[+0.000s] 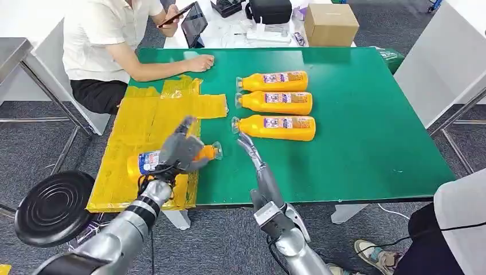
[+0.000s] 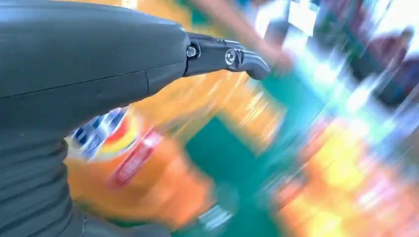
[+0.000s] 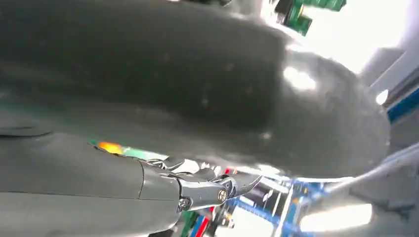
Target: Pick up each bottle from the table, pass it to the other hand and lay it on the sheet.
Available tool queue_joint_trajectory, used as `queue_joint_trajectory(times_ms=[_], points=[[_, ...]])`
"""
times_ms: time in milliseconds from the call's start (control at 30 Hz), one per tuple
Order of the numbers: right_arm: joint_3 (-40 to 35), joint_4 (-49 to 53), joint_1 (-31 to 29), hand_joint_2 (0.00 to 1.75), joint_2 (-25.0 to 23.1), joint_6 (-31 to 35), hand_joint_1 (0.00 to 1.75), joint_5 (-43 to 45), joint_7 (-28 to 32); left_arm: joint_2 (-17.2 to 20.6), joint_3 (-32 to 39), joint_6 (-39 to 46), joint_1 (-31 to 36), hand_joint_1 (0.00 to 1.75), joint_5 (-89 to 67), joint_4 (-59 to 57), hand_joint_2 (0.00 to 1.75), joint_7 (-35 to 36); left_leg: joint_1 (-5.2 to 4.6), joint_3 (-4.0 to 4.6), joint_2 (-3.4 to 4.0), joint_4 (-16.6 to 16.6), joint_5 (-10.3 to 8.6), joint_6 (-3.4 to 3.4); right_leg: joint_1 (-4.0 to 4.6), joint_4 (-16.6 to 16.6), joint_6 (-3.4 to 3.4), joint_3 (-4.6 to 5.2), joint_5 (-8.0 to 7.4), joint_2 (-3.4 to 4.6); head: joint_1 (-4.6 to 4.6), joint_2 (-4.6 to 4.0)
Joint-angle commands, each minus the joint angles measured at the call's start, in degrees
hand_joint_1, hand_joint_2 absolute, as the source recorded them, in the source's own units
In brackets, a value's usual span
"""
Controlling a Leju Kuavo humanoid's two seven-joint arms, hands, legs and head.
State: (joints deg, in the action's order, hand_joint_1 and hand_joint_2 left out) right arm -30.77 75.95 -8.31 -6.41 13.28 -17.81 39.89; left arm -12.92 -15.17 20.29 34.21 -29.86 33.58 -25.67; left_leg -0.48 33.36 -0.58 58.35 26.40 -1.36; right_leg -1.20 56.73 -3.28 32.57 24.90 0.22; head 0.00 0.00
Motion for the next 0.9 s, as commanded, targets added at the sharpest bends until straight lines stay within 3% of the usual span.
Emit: queue_joint_trajectory(times_ms=[33, 133, 300, 433, 633, 667, 700, 900], points=[[-6.91, 3.6, 0.46, 0.0, 4.76, 6.38, 0.0, 1.47, 0.11, -2.62, 0.2, -5.34, -8.36, 0.0, 40.51, 19.96, 1.75, 3.01, 0.09, -0.12, 0.11, 0.01, 0.1, 0.1, 0.11, -0.07, 0.14, -0.14, 0.04, 0.04, 0.0, 0.0], [-9.16, 5.61, -0.24, 0.0, 5.25, 7.21, 0.0, 1.75, 0.11, -1.19, -0.85, -8.36, -6.3, 0.0, 51.37, 15.97, 1.75, 3.92, 0.13, -0.06, 0.11, 0.03, 0.06, 0.13, 0.14, -0.08, 0.19, -0.08, -0.01, 0.04, 0.0, 0.0], [-11.71, 8.97, -0.69, 0.0, 6.5, 8.88, 0.0, -0.22, 0.11, -0.12, -2.92, -4.42, -5.36, 0.0, 53.19, 16.31, 1.75, -0.03, 0.14, -0.03, 0.17, 0.02, 0.04, 0.13, 0.16, -0.07, 0.19, -0.03, -0.03, 0.09, -0.02, 0.0], [-5.37, 2.18, 0.24, 0.0, 7.19, 15.43, 0.0, -10.03, -2.66, 0.82, -5.13, 1.9, -9.7, 0.0, 48.31, 23.91, 1.75, -3.34, 0.06, -0.02, 0.03, -0.04, -0.02, 0.04, 0.06, -0.07, 0.07, -0.03, 0.0, -0.02, 0.0, 0.0], [-4.23, 1.07, 0.3, 0.0, 7.14, 15.15, 0.0, -9.07, -0.64, 1.03, -5.6, 2.38, -10.8, 0.0, 47.89, 25.77, 1.75, -2.63, 0.09, -0.07, 0.06, -0.05, 0.01, 0.07, 0.09, -0.12, 0.11, -0.12, -0.01, 0.0, 0.02, 0.0], [-3.67, -1.11, -0.32, 0.0, 8.24, 21.52, 0.0, -20.97, -6.16, 1.4, -6.47, 2.95, -11.39, 0.0, 45.69, 26.74, 1.75, -4.53, 0.12, -0.12, 0.11, -0.05, 0.02, 0.11, 0.14, -0.15, 0.17, -0.17, -0.02, 0.03, 0.0, 0.0], [-1.96, -4.0, -0.87, 1.75, 10.54, 23.94, 0.0, -26.46, -9.79, 1.7, -7.5, 4.39, -13.83, 0.0, 42.1, 30.14, 1.75, -6.71, 0.08, -0.02, 0.07, -0.03, 0.0, 0.07, 0.09, -0.09, 0.12, -0.06, -0.02, 0.01, 0.0, 0.0], [14.06, -13.83, -1.38, 1.75, 19.04, 24.68, 0.0, -28.49, -9.78, 4.55, -13.55, 5.85, -31.44, 0.0, 25.65, 41.21, 1.75, -7.94, 0.01, -0.36, 0.12, -0.28, 0.03, 0.02, 0.03, -0.38, 0.08, -0.39, -0.03, 0.06, -0.02, 0.0]])
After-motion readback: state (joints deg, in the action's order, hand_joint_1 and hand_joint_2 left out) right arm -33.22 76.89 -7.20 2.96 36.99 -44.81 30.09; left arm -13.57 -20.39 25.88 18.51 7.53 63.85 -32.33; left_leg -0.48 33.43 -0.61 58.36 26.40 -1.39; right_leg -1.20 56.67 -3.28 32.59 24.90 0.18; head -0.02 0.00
